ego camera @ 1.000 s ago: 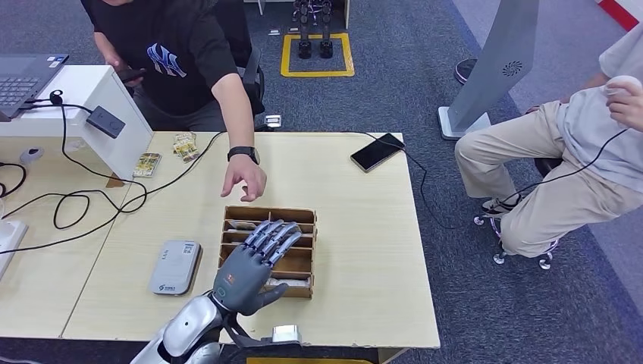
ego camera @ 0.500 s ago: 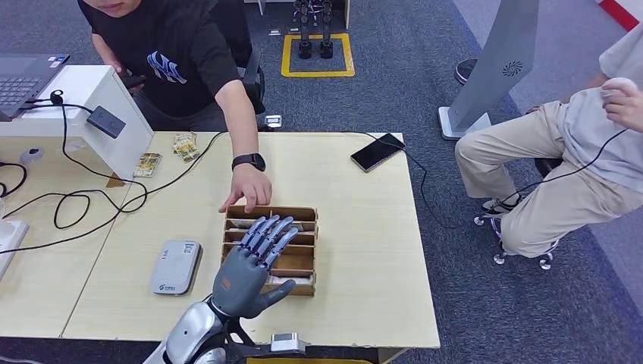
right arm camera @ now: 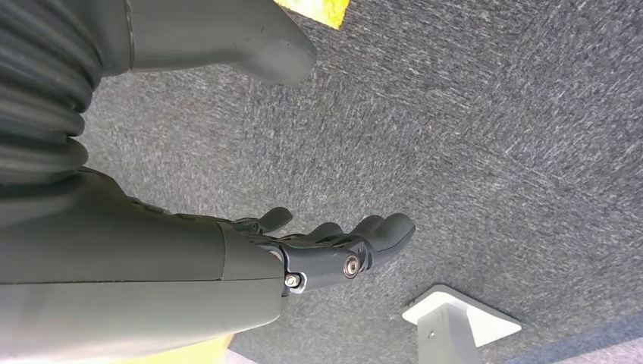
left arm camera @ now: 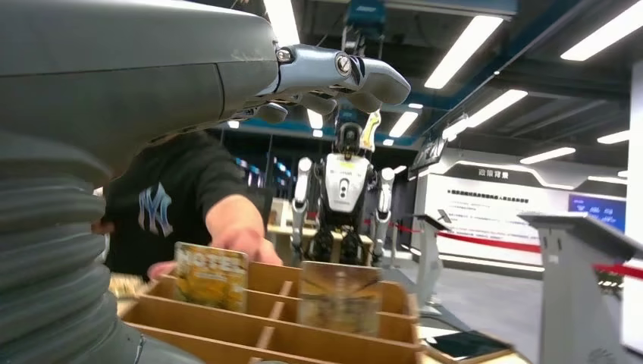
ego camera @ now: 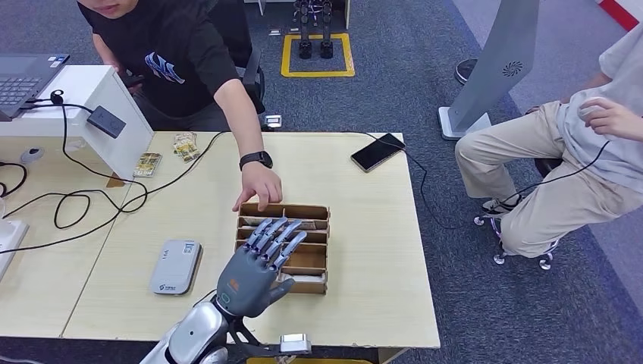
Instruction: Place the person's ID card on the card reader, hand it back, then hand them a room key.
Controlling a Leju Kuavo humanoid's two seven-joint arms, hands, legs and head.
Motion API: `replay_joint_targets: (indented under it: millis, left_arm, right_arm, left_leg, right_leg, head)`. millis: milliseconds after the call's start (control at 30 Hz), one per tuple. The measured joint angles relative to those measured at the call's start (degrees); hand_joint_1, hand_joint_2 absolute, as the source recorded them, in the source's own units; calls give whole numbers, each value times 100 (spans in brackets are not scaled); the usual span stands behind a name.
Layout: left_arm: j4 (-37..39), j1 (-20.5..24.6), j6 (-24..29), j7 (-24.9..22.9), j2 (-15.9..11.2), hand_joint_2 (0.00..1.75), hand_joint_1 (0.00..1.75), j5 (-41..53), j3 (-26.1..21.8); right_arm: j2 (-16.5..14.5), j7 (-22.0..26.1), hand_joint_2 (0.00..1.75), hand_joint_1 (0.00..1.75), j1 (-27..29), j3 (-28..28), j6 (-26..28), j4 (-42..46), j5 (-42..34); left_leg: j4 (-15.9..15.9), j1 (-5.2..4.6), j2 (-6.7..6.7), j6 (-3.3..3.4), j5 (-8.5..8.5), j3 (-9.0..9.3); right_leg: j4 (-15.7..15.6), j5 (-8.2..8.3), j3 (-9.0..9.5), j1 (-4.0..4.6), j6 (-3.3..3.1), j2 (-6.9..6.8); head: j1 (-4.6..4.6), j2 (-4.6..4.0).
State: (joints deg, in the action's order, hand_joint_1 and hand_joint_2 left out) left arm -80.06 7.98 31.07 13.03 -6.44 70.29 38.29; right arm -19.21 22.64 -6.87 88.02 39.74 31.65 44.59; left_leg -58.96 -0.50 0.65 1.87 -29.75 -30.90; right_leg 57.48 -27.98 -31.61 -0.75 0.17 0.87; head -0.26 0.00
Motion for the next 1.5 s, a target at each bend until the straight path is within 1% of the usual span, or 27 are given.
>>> replay_joint_targets:
  millis: [367, 600, 833, 1300, 1500]
  left_arm:
    - [548, 240, -92, -765, -14, 175, 0, 1103, 0]
    - [1023, 400, -92, -1070, -5, 175, 0, 1372, 0]
    - [1287, 533, -87, -1135, 35, 175, 0, 1377, 0]
    - [1345, 548, -96, -1274, 62, 175, 0, 1385, 0]
    - [1346, 565, -217, -1365, 58, 175, 0, 1399, 0]
  right_arm:
    - [0, -39, 175, 0, 0, 0, 0, 0, 69]
    - [0, -49, 175, 0, 1, 0, 0, 0, 101]
    - [0, -93, 175, 0, 1, 1, 0, 0, 105]
    - [0, -107, 175, 0, 1, 1, 0, 0, 75]
    - [0, -150, 175, 0, 2, 0, 0, 0, 62]
  left_leg:
    - [0, 0, -1, 0, 0, 1]
    - [0, 0, 0, 0, 0, 1]
    - [0, 0, 2, 0, 0, 9]
    - [0, 0, 2, -2, 7, 18]
    - [0, 0, 2, -2, 7, 19]
  right_leg:
    - [0, 0, -1, 0, 0, 1]
    - [0, 0, 1, 0, 0, 1]
    - [0, 0, 10, 0, 0, -5]
    - [0, 2, 20, 0, 0, -6]
    - [0, 2, 22, 0, 0, -6]
  head:
    - [1, 0]
    - [1, 0]
    - [1, 0]
    - [0, 0]
    - [0, 0]
